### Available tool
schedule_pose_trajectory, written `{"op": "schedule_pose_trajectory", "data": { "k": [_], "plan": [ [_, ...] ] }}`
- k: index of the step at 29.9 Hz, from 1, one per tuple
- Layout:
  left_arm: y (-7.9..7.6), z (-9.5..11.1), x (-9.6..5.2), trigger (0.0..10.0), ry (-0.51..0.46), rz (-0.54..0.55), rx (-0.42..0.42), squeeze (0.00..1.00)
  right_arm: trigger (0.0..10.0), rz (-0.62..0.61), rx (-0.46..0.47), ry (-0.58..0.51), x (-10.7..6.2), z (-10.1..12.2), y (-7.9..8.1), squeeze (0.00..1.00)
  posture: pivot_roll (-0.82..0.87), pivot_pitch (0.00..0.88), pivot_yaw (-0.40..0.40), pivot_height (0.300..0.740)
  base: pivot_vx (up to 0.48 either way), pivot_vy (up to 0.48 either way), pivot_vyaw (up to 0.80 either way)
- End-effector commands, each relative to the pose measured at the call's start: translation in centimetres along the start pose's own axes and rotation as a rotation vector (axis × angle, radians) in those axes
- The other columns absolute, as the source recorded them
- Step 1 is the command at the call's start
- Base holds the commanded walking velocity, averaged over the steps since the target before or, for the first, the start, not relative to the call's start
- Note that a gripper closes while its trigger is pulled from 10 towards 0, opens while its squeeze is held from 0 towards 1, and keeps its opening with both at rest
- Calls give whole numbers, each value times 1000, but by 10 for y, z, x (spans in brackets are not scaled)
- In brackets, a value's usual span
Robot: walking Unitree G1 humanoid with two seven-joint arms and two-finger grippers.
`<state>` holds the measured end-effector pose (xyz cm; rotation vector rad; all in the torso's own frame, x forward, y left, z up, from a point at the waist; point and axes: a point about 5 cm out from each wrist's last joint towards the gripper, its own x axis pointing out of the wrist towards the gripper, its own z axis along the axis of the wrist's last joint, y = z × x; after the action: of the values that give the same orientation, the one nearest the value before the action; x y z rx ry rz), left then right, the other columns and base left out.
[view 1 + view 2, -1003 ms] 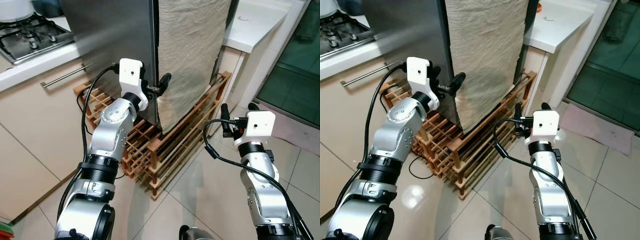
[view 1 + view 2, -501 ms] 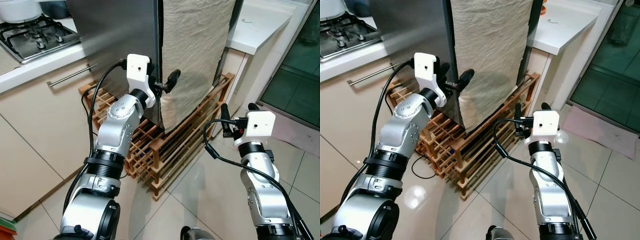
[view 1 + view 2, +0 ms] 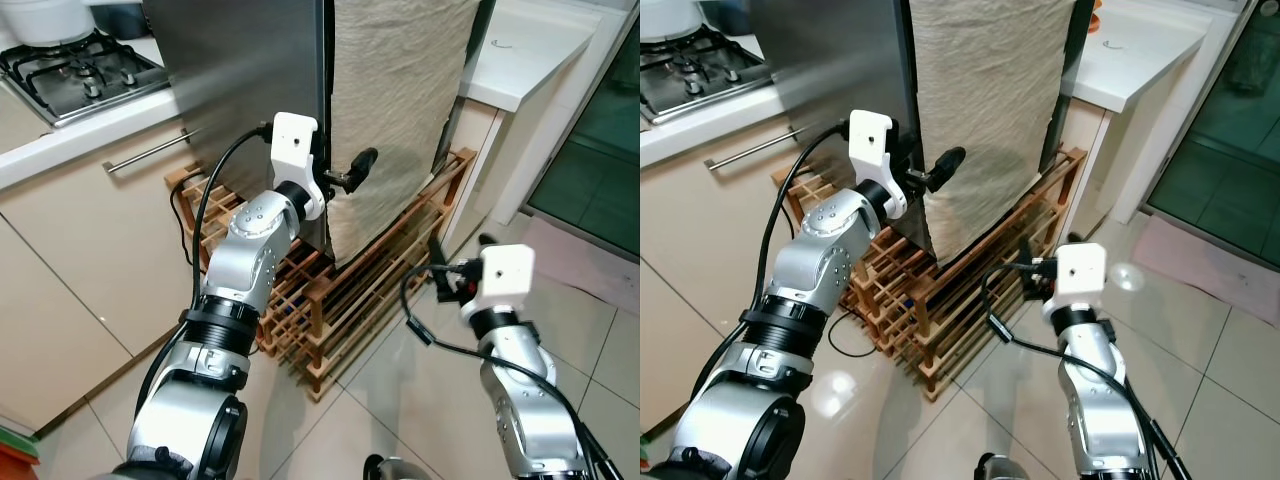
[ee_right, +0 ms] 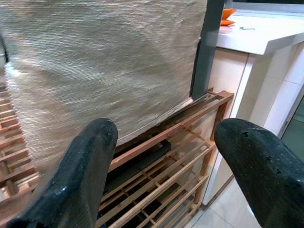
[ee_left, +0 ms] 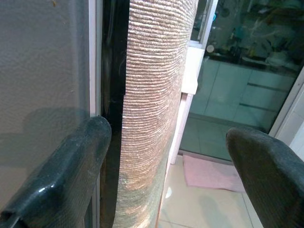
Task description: Restocking fridge
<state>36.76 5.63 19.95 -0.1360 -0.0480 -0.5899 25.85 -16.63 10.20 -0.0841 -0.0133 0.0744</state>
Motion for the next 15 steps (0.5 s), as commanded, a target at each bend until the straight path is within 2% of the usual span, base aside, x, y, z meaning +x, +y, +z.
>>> {"op": "schedule_pose_trajectory", "data": {
  "k": [1, 2, 3, 5, 6, 10, 15],
  "plan": [
    [-9, -2, 7, 10000, 29, -26, -15, 0, 10000, 11, 0, -12, 0, 6, 1, 0, -147, 0, 37, 740, 0, 0, 0],
    [-9, -2, 7, 10000, 29, -26, -15, 0, 10000, 11, 0, -12, 0, 6, 1, 0, -147, 0, 37, 740, 0, 0, 0],
    [-20, -5, 11, 10000, 46, -76, -36, 0, 10000, 11, 2, -9, -1, 6, 1, 0, -150, 0, 38, 740, 0, 0, 0],
    [-34, -7, 14, 10000, 61, -139, -56, 0, 10000, 12, 4, -6, -1, 6, 0, 0, -151, 0, 39, 740, 0, 0, 0],
    [-34, -7, 14, 10000, 61, -139, -56, 0, 10000, 12, 4, -6, -1, 6, 0, 0, -151, 0, 39, 740, 0, 0, 0],
    [-66, -11, 14, 10000, 93, -317, -92, 0, 10000, 14, 5, 2, -2, 5, 1, 0, -151, 0, 43, 740, 0, 0, 0],
    [-79, -7, 12, 10000, 82, -405, -106, 0, 10000, 15, 7, 3, -1, 5, 2, 0, -148, 0, 44, 740, 0, 0, 0]
  ]
}}
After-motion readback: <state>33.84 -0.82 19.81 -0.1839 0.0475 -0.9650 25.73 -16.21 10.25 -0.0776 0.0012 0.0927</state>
